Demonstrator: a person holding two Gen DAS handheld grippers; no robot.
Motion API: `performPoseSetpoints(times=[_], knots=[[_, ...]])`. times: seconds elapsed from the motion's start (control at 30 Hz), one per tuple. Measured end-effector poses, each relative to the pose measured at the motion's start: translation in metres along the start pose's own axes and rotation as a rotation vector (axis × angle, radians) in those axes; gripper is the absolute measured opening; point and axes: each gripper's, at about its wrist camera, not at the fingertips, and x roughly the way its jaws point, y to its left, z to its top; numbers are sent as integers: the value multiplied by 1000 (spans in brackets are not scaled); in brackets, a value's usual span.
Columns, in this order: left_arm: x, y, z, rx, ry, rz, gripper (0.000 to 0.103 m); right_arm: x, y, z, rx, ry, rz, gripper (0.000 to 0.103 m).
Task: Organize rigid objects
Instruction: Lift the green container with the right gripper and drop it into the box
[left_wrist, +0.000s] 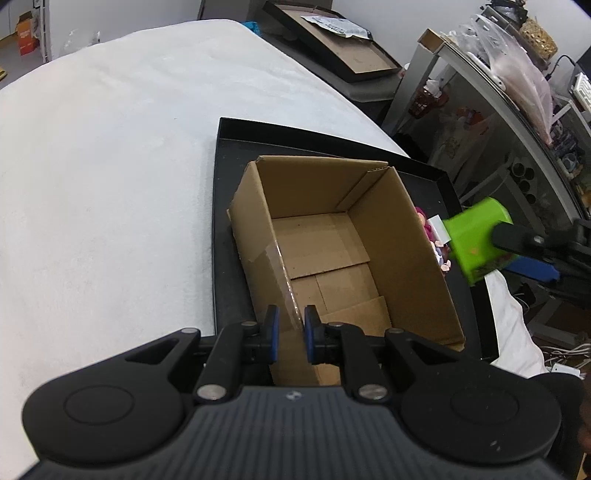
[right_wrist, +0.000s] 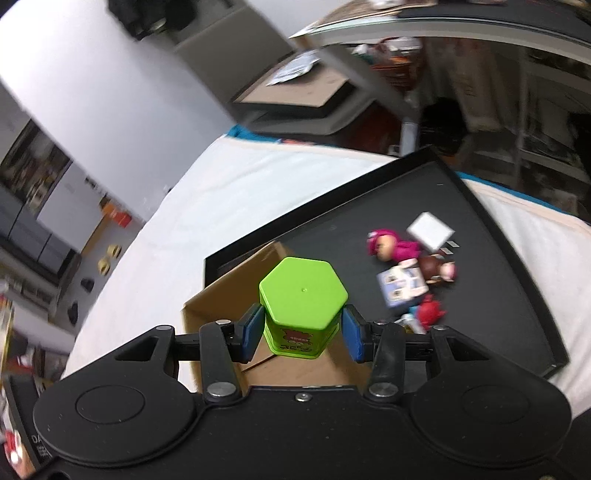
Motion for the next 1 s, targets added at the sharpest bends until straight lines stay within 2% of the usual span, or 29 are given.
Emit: performPoseSetpoints(times=[0.2, 0.6, 0.87, 0.93, 1.0], knots=[[0, 7, 0, 2, -3, -25, 13, 22, 35, -9, -99, 28, -6, 44], [-1, 17, -1, -9, -11, -76, 13, 52, 71, -20, -149, 76, -18, 42], [-2, 21, -2, -26, -16, -84, 13, 66, 91, -13, -169, 72, -12, 42], [-2, 21, -3, -24, -19, -79, 13, 70, 96, -11, -180, 80, 17, 46], [-3, 20, -3, -21, -20, -66, 13, 70, 99, -11, -185, 85, 29, 61]])
